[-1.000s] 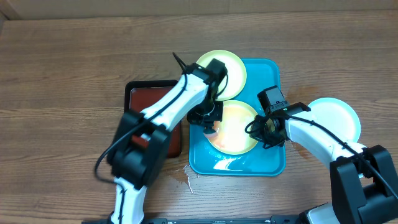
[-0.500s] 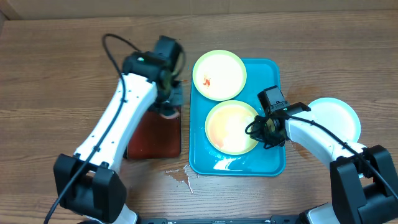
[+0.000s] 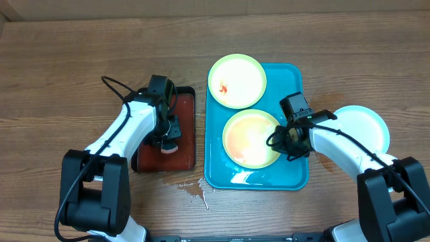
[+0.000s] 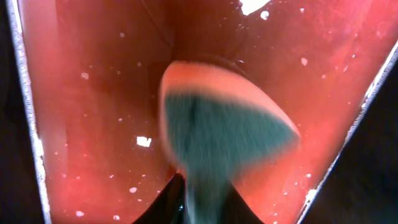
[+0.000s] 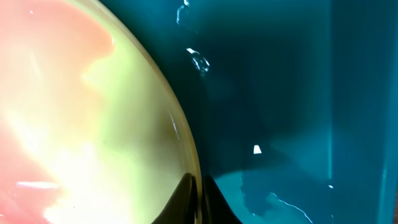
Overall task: Clean dirty plates on tray and stack at the side
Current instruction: 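Return the sponge to the black tray with the left gripper, then lift the lower yellow plate with the right gripper and carry it right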
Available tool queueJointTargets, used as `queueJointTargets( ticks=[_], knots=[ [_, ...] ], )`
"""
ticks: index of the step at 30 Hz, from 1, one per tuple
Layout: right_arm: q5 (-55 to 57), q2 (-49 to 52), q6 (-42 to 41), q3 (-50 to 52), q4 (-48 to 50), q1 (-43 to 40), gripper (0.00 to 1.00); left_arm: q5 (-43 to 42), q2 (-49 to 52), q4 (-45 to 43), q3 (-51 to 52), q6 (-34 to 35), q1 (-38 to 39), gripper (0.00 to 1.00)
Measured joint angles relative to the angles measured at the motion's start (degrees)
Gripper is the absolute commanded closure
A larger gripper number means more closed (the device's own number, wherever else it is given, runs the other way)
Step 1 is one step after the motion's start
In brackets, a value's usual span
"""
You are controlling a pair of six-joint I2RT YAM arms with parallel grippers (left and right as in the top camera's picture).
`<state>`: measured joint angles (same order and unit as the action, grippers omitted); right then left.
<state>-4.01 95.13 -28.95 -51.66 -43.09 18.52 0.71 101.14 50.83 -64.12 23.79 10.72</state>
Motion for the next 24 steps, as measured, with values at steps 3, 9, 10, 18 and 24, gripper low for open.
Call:
queueJointTargets(
  ticks=[3,9,10,18,24],
  knots=[
    [0.5,-0.5,0.8,-1.0,-4.6,-0.1,0.96,-2.6,0.0,1.8,-0.6,-1.9,-0.3,0.52],
    [3.2,-3.6,3.2,-8.4,-15.1,-0.1,0.96,-7.8,-1.4,8.7,-7.5,-4.3,-2.8,0.38],
    [3.9,-4.1,4.1,-11.0,-17.4,0.0,0.96,-8.4,-2.4,9.7,-8.9,-4.7,-3.4,0.34],
    [6.2,-5.7,10.8,-28.0,-21.5,4.9,0.96,-12.7,-14.7,18.8,-23.0,-5.4,-11.4,0.0],
    [10.0,-5.8,13.1,-32.5,-11.7,14.1,0.96,-15.8,-22.1,22.7,-30.9,-5.4,-14.9,0.0]
  ],
)
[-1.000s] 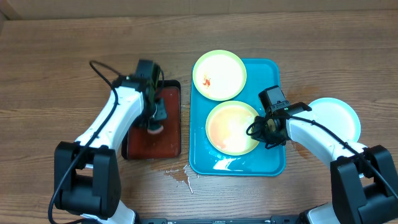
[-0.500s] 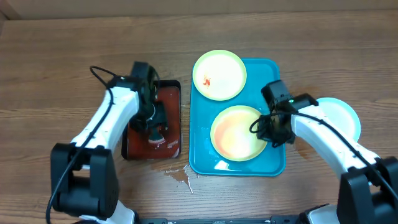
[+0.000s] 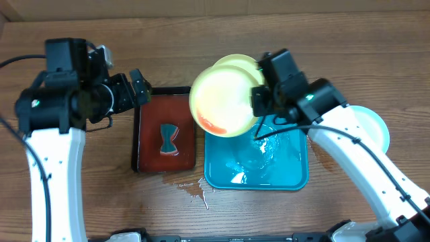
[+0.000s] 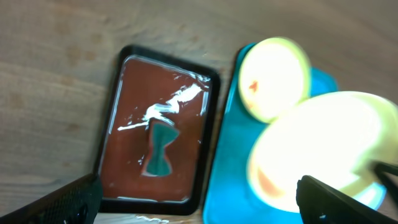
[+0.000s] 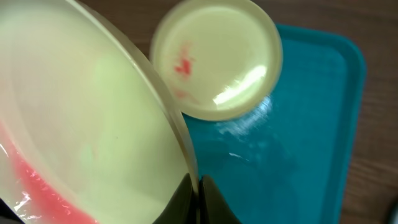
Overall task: Clean dirty plates on tray and stack at the side
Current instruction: 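Lift the lower yellow plate with the right gripper and carry it right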
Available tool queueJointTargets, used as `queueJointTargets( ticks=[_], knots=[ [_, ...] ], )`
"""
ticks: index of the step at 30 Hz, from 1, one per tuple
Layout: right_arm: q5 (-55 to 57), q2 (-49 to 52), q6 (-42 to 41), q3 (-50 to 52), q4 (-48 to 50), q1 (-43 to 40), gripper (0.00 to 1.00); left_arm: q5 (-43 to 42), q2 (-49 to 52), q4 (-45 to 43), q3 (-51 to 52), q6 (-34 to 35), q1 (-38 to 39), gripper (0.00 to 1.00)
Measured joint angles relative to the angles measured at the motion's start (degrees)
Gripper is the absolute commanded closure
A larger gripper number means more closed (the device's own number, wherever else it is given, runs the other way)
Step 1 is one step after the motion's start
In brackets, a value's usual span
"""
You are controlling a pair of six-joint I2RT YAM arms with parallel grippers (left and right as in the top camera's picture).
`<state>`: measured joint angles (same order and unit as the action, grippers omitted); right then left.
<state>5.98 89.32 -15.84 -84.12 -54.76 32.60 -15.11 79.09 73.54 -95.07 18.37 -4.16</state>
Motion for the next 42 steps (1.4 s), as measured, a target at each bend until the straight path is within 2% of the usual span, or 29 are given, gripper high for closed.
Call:
queueJointTargets(
  ticks=[8,14,31,36,42],
  knots=[
    [6.1,6.8,-0.8,-0.5,9.5,11.3,0.96,-1.3,-4.8,0.9,-1.6,0.0,0.0,0.0],
    [14.3,15.3,-1.4,-0.5,10.6,17.0,0.96,-1.4,-5.5,5.0,-1.7,0.0,0.0,0.0],
    [53.5,15.1,-1.5,-2.1,10.6,32.5,0.96,0.3,-2.7,6.0,-1.7,0.0,0.0,0.0],
    [60.7,14.1,-1.4,-2.1,10.4,34.6,0.96,0.3,-1.8,6.0,-1.7,0.0,0.0,0.0],
    [64.0,11.8,-1.4,-2.1,10.4,36.2,0.96,0.3,-1.0,6.0,-1.7,0.0,0.0,0.0]
  ],
)
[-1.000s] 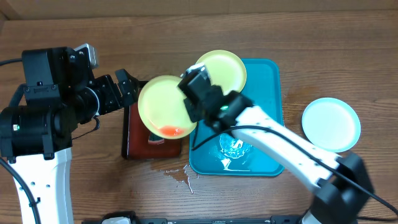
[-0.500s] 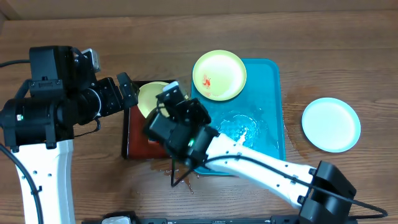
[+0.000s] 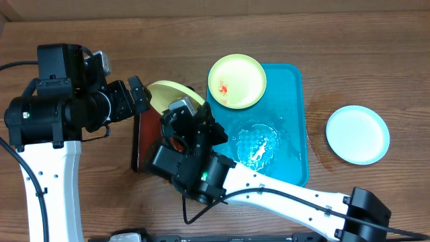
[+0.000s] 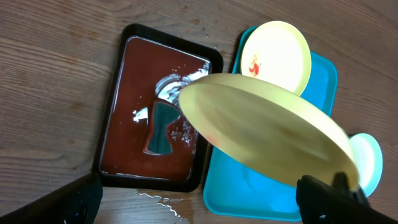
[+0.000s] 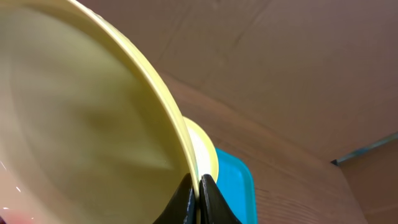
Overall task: Clean dirty plates on tray and stack at the side
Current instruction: 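Lift the lower yellow plate with the right gripper and carry it right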
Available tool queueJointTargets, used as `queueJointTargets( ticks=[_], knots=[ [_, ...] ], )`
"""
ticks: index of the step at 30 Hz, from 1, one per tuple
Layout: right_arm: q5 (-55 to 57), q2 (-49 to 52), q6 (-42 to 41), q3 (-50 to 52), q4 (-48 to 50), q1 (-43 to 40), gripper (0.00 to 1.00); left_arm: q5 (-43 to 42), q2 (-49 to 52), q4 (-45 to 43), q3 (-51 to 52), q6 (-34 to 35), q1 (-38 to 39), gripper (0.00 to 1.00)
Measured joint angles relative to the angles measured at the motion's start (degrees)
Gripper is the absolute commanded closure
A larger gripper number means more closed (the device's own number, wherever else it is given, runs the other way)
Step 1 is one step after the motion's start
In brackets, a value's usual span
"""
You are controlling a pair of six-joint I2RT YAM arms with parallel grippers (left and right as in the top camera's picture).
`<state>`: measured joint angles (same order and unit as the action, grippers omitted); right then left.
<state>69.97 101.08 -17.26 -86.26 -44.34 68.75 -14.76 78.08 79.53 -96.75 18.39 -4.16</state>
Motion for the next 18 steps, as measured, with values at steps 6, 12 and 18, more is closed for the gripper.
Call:
queueJointTargets(
  ticks=[6,12,18],
  knots=[
    [1.2,-0.3,0.1,0.0,0.0,0.4,0.96,0.0,0.0,0.0,0.0,0.0,0.0,0.0],
    [1.6,-0.3,0.2,0.0,0.0,0.4,0.96,0.0,0.0,0.0,0.0,0.0,0.0,0.0],
    [1.6,-0.3,0.2,0.0,0.1,0.7,0.96,0.0,0.0,0.0,0.0,0.0,0.0,0.0]
  ],
)
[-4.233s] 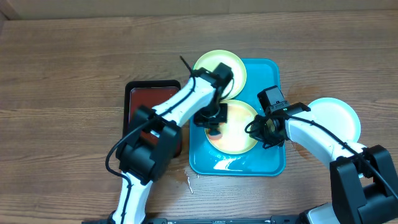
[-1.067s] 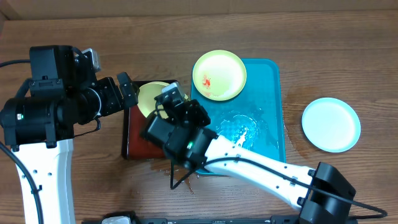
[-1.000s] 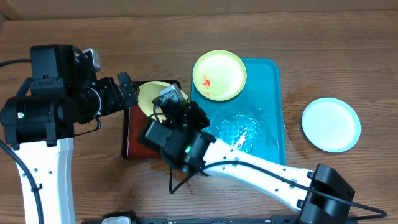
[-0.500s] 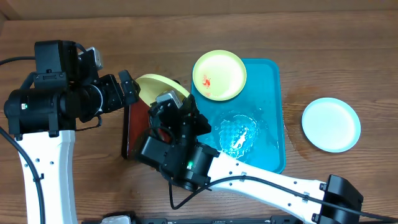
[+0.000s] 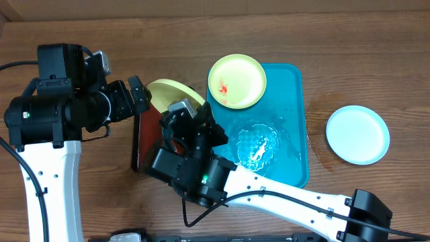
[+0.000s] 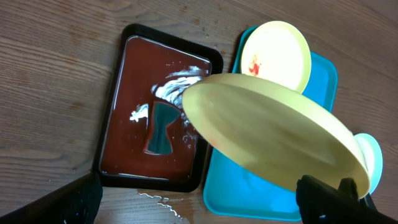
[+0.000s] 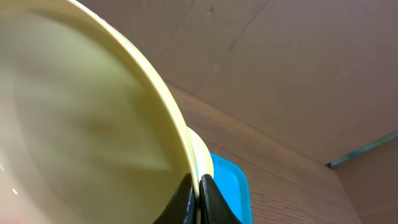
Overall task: Clean dirty plates on tray and stack at the side
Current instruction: 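Lift the lower yellow plate with the right gripper and carry it right, then set the yellow plate on the table right of the blue tray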
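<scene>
My right gripper (image 7: 198, 190) is shut on the rim of a yellow plate (image 7: 81, 124). It holds the plate steeply tilted over the dark tray (image 6: 121, 93) of reddish-brown liquid; the same plate (image 5: 168, 90) shows in the overhead view. A teal sponge (image 6: 161, 127) lies in that liquid. A second yellow plate (image 5: 236, 81) with a red stain rests at the far end of the blue tray (image 5: 289, 158). My left gripper (image 6: 199, 190) hangs high above the table, open and holding nothing.
A pale blue plate (image 5: 357, 134) lies on the wood to the right of the blue tray. A thin trail of spilled liquid (image 6: 158, 199) runs by the dark tray's near corner. A cardboard wall stands along the back of the table.
Hardly anything differs. The tilted plate has shifted slightly over the dark tray, and the bright streaks on the liquid around the sponge have changed shape. The left arm has not moved.
At first my left gripper was down on the sponge in the dark tray and my right gripper pinched the plate lying in the blue tray. Then the left was up and open, the sponge left behind, the plate lifted. Since then the plate tilts over the dark tray.
</scene>
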Available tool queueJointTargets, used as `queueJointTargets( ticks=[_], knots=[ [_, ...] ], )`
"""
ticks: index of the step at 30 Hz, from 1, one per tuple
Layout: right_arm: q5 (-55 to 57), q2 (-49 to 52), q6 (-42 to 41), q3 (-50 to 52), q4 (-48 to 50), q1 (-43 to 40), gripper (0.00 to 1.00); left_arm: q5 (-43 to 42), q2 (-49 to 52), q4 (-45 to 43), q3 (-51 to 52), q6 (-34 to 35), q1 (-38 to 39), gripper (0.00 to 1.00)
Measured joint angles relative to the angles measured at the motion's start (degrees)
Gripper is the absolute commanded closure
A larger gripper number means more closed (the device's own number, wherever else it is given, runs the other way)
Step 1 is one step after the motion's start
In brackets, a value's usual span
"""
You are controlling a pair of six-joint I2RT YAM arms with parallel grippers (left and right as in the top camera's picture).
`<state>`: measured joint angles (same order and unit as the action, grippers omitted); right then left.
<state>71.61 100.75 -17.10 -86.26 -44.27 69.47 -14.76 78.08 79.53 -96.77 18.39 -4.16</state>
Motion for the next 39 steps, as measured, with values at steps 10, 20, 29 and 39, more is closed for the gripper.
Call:
queueJointTargets(
  ticks=[10,20,29,39],
  knots=[
    [0.0,0.0,0.0,0.0,0.1,0.4,0.96,0.0,0.0,0.0,0.0,0.0,0.0,0.0],
    [0.0,0.0,0.0,0.0,0.1,0.4,0.96,0.0,0.0,0.0,0.0,0.0,0.0,0.0],
    [0.5,0.0,-0.7,0.0,0.0,-0.7,0.96,0.0,0.0,0.0,0.0,0.0,0.0,0.0],
    [-50.0,-0.5,-4.4,-1.0,-4.1,-28.0,0.96,0.0,0.0,0.0,0.0,0.0,0.0,0.0]
  ],
)
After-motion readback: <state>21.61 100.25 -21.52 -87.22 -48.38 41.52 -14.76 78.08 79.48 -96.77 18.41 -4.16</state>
